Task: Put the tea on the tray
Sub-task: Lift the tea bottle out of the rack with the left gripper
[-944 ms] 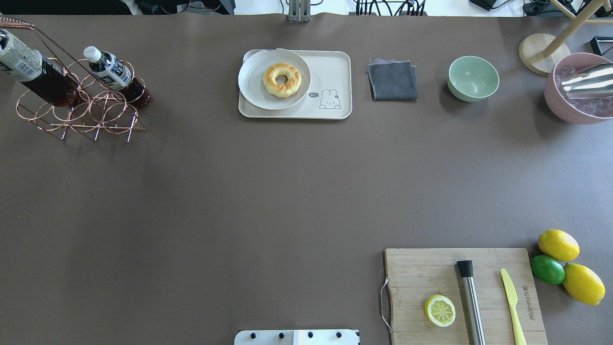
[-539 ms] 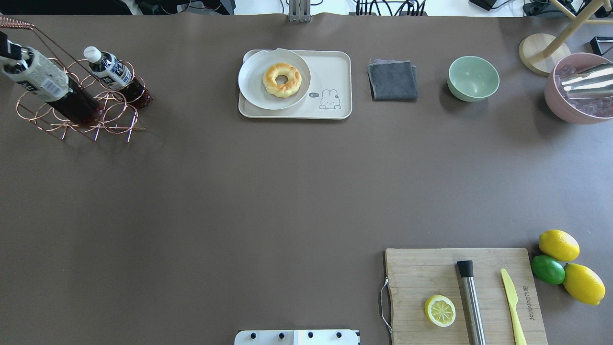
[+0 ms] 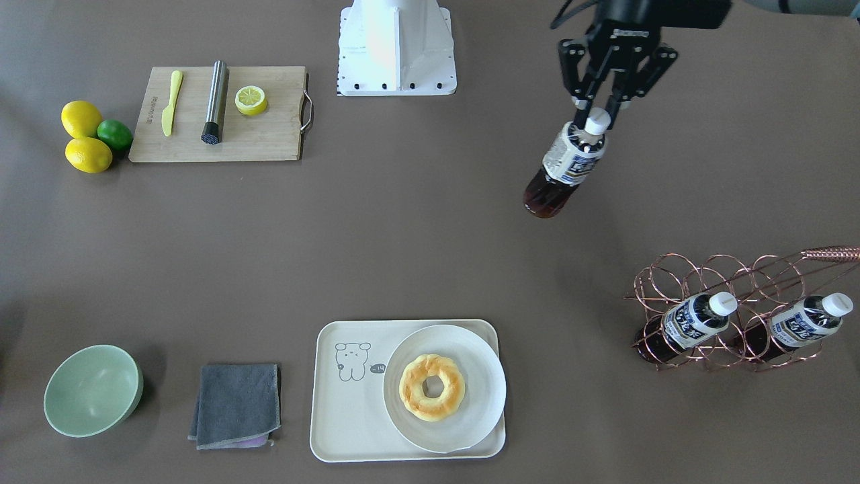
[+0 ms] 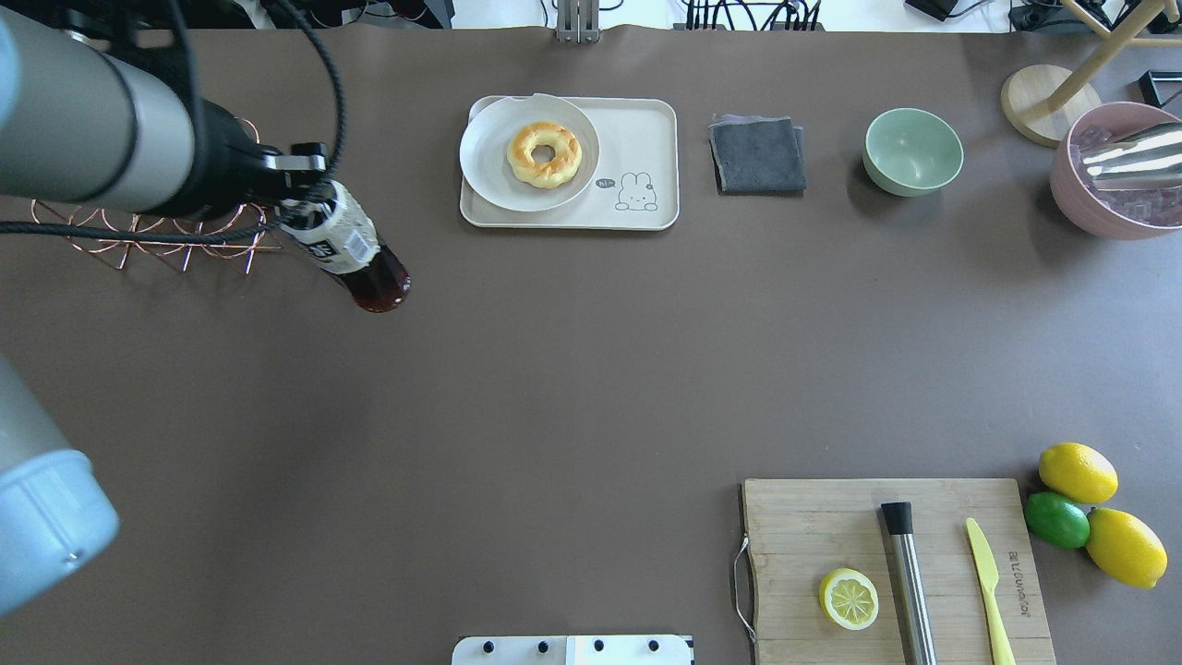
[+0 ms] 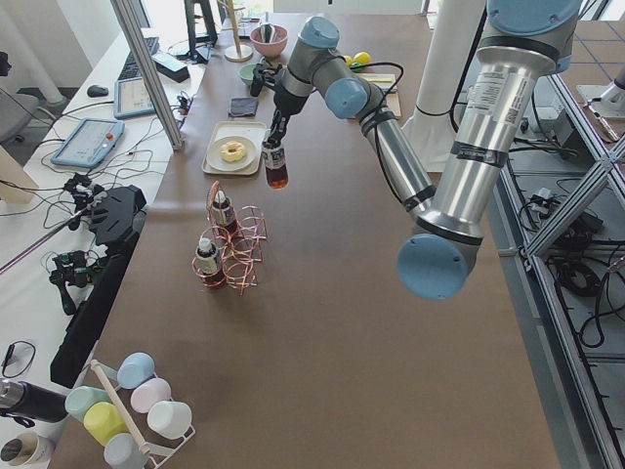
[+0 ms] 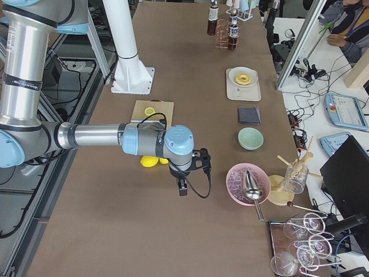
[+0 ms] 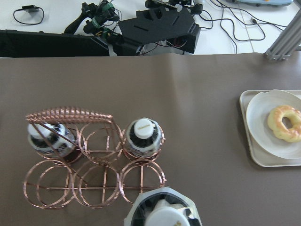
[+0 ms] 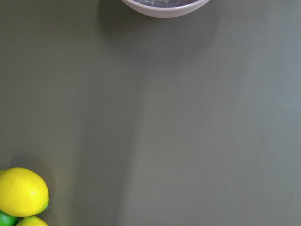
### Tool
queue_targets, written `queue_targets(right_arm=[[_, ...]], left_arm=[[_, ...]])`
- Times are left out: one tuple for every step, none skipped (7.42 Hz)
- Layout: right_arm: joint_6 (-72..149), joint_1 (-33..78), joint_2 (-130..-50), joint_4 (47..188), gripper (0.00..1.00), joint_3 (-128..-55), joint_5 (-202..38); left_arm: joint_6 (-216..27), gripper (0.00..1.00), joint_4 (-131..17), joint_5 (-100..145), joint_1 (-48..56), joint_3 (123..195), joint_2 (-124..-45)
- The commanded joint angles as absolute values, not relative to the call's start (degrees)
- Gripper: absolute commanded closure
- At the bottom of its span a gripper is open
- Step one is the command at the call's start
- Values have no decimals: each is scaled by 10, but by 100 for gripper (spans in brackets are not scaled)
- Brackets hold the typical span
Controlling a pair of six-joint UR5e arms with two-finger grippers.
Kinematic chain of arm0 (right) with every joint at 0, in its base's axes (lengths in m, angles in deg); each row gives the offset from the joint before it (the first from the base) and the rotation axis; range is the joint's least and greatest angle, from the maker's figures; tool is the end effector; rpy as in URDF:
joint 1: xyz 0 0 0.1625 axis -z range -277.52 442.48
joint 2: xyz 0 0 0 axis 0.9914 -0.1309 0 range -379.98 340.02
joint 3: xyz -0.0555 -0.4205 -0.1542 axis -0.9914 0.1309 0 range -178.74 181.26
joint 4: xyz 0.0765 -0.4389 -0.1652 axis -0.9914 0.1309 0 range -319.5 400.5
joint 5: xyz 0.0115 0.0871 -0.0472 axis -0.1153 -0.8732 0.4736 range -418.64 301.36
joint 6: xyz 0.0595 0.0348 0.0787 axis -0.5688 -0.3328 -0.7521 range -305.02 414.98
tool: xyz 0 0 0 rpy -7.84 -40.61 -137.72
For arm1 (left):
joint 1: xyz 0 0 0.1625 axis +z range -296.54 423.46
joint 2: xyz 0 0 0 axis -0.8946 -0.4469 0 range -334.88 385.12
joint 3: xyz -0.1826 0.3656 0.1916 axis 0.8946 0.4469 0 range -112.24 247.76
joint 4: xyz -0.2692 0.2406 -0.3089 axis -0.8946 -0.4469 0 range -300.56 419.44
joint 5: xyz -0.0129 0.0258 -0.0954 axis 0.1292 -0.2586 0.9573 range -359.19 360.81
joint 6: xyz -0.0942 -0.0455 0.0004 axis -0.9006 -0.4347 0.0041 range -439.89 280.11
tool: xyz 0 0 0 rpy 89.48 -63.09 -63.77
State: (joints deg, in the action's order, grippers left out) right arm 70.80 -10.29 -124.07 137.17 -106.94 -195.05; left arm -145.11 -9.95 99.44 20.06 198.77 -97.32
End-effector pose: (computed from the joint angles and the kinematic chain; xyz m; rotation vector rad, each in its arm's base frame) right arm 0.0788 -0.4381 0.6441 0.0892 -0.8075 -0.1970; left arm 0.2931 -0.4389 0.0892 0.4011 0.8425 -0.2316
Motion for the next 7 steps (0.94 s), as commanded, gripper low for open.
queue_targets(right_arm=[[708,-102,-1239,1371,0,-1072,-1965],[707,-102,-1239,1372,0,-1071,-1972],[707,-102,-1240,1372,0,-1070,-1975],[706,-99,-1240,1372,0,-1067,-1975],[705,-98,-1240,1372,0,-1067,-1975],[705,-98,-1240,1372,0,-1067,-1975],[704,-96,-1240,1372,0,-1067,-1975]], left_arm=[[-1545,100,-62,877,332,1891,-1090],[-1572,100,-66,864,348,1830,-1141],[-1578,100,-87,838,377,1791,-1155],[-1578,100,-118,826,389,1773,-1155],[-1577,100,-127,826,392,1749,-1160],[-1578,100,-133,825,397,1745,-1159],[-1578,100,-133,824,403,1744,-1158]])
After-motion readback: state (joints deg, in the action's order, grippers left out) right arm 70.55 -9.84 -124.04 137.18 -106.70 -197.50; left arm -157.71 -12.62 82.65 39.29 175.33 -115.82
